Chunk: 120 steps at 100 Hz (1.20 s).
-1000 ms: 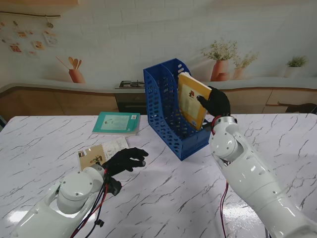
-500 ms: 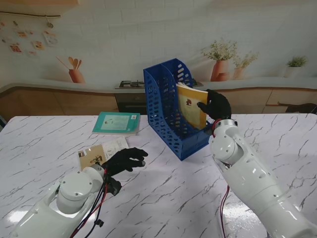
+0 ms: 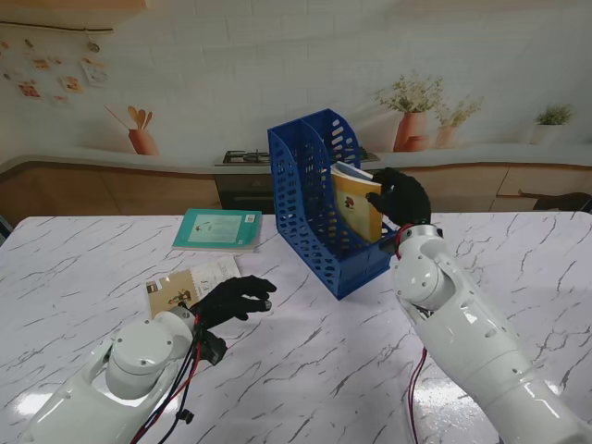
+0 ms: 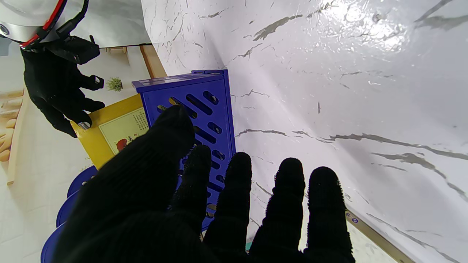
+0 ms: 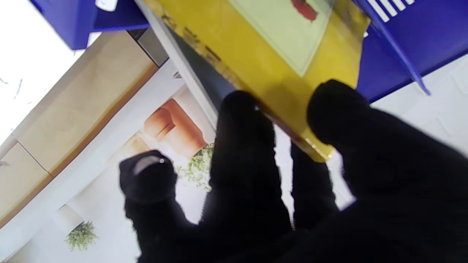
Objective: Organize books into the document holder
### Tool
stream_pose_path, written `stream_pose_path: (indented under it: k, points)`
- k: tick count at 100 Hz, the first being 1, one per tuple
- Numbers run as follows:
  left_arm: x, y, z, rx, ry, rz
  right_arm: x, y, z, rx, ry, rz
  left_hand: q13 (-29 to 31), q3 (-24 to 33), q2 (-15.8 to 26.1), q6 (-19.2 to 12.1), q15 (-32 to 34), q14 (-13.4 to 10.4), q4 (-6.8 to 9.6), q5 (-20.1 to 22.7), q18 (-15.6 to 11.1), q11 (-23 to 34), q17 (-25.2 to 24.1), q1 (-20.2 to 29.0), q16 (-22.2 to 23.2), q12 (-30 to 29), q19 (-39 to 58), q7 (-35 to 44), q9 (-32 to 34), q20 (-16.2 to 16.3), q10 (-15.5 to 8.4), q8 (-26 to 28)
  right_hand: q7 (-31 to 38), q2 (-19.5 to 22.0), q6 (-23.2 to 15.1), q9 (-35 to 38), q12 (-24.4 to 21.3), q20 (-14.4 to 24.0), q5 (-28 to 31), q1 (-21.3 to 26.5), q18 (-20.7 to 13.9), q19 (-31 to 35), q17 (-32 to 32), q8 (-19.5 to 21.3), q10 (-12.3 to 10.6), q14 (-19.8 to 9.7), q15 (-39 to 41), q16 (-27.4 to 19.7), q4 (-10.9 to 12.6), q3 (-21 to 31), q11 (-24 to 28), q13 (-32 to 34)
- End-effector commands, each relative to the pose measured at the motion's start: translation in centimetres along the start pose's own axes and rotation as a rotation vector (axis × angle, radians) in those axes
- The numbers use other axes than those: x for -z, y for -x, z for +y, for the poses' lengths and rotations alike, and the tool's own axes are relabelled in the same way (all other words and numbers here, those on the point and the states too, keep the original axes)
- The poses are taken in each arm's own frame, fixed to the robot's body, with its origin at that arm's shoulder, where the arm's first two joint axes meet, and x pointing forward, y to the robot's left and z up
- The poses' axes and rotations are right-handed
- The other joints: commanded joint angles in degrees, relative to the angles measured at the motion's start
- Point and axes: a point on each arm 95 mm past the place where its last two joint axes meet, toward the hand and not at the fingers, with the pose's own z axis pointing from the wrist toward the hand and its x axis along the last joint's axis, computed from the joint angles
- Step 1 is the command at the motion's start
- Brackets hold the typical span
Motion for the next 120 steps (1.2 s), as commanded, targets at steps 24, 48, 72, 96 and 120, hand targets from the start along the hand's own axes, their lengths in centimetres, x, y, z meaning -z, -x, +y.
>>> stream_pose_path:
  k: [24, 48, 72, 96, 120]
  points:
    - [0.0, 0.0, 0.4, 0.001, 0.016, 0.022, 0.7, -0.2, 0.0, -0.002, -0.015, 0.014, 0.1, -1.2, 1.4, -0.6, 0.0, -1.5, 1.74, -0.2, -0.5, 0.6, 0.2, -0.6, 0.4, 0.2, -0.9, 0.3, 0.7, -0.2, -1.5, 0.2, -10.7, 3.7, 2.3, -4.5, -3.5, 0.5, -0.4, -4.3, -14.4, -7.1, -7.1, 1.8, 0.9, 3.0, -13.1, -5.5, 4.6, -3.4, -3.6, -5.8]
    - [-0.1, -0.1, 0.4, 0.001, 0.013, 0.022, 1.1, -0.5, 0.7, 0.008, -0.006, 0.033, 0.1, -1.3, 1.4, -0.8, -0.1, -1.4, 1.75, -0.3, -0.4, 0.3, 0.1, -0.7, 0.4, 0.0, -0.9, 0.2, 0.7, -0.2, -1.6, 0.2, -17.7, 5.8, 2.3, -7.2, -6.3, -0.9, -0.3, -6.8, -11.4, -15.5, -14.8, 3.7, 1.0, 5.3, -24.0, -9.3, 7.9, -6.5, -8.0, -11.2]
    - [-0.2, -0.1, 0.3, 0.001, 0.016, 0.029, 2.2, -1.5, 2.2, 0.007, 0.020, 0.080, 0.0, -1.6, 1.4, -1.2, -0.7, -2.8, 1.73, -0.5, -1.0, -0.8, -0.2, -1.0, -0.1, -1.0, -1.3, 0.0, 0.2, -0.5, -1.4, 0.2, -22.2, 6.4, 1.2, -7.9, -12.1, -8.9, -1.4, -8.3, -9.2, -32.4, -29.3, 0.2, -0.4, 5.6, -38.7, -15.7, 7.4, -11.0, -16.0, -16.0]
    - [-0.2, -0.1, 0.3, -0.007, 0.024, 0.040, 5.3, -2.2, 4.2, -0.019, 0.022, 0.118, -0.3, -2.0, 1.1, -1.7, -2.3, -4.4, 1.51, -0.5, -2.4, -1.4, -0.8, -1.4, -1.9, -1.9, -3.7, -0.2, 0.2, -1.7, -1.7, 0.1, -23.7, 7.4, 1.3, -8.2, -15.2, -13.6, -2.5, -10.6, -8.3, -39.0, -35.5, -2.3, -0.8, 6.1, -44.6, -20.0, 7.1, -15.3, -20.1, -19.3]
    - [-0.1, 0.0, 0.0, -0.020, -0.009, 0.054, 9.8, -2.0, 4.6, -0.094, -0.067, 0.133, -0.8, -1.9, 0.3, -2.3, -2.8, -4.0, 1.22, 0.0, -6.1, -1.6, -1.8, -2.4, -2.8, -2.4, -6.8, 0.2, 1.3, -3.4, -3.1, 0.2, -24.7, 12.1, 2.9, -7.4, -15.8, -16.1, -2.3, -10.4, -8.3, -42.8, -38.8, -3.5, -0.2, 6.4, -46.5, -21.0, 7.7, -21.6, -22.5, -20.8]
